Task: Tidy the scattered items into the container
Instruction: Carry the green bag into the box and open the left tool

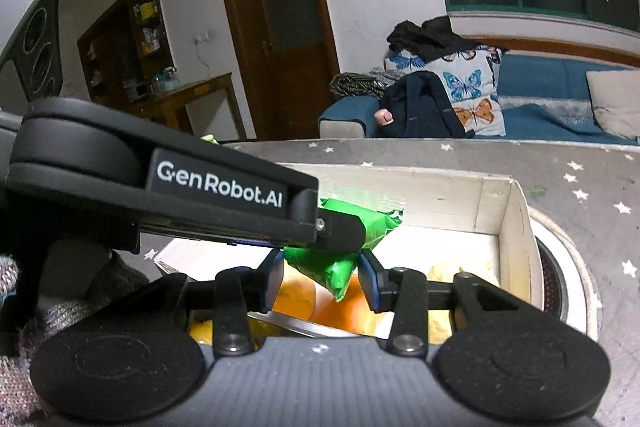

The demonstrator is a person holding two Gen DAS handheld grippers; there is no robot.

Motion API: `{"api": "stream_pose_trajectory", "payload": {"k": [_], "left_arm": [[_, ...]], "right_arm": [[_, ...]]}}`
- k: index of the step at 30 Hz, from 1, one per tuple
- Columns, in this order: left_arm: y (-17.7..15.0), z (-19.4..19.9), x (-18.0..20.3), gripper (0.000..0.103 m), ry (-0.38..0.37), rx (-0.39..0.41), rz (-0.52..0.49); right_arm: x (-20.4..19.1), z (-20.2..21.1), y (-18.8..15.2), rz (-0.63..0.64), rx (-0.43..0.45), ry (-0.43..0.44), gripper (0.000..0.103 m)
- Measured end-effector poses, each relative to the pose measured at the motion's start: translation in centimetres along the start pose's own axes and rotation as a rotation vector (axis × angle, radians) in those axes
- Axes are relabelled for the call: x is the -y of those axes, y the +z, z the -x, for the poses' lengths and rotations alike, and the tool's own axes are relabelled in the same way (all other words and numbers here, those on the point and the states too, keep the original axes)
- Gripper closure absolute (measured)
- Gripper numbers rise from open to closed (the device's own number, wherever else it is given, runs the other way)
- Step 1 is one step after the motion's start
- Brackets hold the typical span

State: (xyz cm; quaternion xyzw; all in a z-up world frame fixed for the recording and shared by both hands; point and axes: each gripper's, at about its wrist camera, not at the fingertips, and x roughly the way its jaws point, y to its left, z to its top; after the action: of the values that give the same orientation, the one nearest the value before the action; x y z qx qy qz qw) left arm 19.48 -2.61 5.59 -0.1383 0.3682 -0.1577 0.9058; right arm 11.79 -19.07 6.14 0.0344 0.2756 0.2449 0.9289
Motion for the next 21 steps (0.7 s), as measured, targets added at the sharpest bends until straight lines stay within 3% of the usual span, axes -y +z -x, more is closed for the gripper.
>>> {"api": "stream_pose_trajectory", "payload": {"k": [9,21], "left_arm": [[-0.6,0.8,-0.9,0.068,0.017,0.037,0.045],[-3.2,4.1,-1.2,0.068,0.062,0.072,0.038]], "right_arm": [[1.1,-1.5,-1.1,-0.035,-0.065,-0.027,0.061],[1.0,0.7,-1.7,-0.04,-0.023,-0.049,0.053]]}}
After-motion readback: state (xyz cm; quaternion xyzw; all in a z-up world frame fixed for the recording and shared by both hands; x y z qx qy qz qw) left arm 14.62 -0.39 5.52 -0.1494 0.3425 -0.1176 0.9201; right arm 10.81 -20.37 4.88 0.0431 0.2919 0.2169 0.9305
